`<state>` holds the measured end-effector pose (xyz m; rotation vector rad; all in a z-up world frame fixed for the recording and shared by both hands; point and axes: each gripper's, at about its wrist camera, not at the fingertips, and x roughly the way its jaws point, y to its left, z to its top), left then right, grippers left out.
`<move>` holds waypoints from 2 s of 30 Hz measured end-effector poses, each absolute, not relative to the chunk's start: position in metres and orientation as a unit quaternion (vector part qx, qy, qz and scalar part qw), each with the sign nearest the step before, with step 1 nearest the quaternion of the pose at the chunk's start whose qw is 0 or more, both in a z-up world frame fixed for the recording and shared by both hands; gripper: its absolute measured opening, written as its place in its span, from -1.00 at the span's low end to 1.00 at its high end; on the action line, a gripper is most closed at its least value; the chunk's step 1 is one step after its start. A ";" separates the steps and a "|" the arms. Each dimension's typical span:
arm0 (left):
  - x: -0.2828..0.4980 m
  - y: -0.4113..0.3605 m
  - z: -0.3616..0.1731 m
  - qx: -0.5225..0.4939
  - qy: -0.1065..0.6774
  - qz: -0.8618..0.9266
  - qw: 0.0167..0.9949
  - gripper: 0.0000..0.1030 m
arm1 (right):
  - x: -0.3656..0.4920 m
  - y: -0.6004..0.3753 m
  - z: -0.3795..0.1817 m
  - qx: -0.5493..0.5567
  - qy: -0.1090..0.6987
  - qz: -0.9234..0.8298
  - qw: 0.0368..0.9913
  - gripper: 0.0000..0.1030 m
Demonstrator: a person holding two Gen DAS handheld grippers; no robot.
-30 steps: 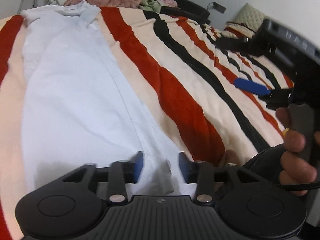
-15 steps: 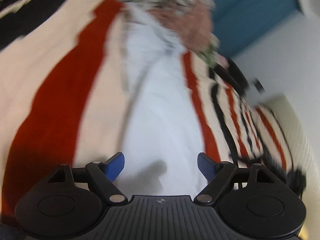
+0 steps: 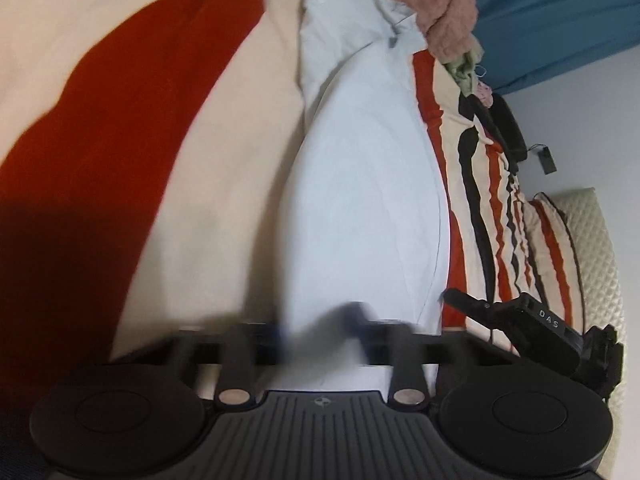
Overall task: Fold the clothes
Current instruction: 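Grasp the T-shirt hem with the left gripper, then lift the hem with the left gripper and fold it toward the collar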
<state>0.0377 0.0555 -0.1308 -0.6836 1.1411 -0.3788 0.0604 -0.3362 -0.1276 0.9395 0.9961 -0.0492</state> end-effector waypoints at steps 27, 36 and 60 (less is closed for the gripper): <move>0.027 0.058 -0.132 -0.314 0.522 -0.170 0.774 -0.32 | 0.048 -0.300 -0.130 0.339 0.547 0.040 0.764 -0.11; 0.020 0.046 -0.131 -0.301 0.526 -0.175 0.776 -0.82 | 0.027 -0.291 -0.118 0.322 0.527 0.038 0.785 -0.64; -0.091 0.095 0.033 -0.401 0.404 -0.243 0.785 -0.89 | -0.087 -0.332 0.046 0.354 0.268 0.205 0.872 -0.89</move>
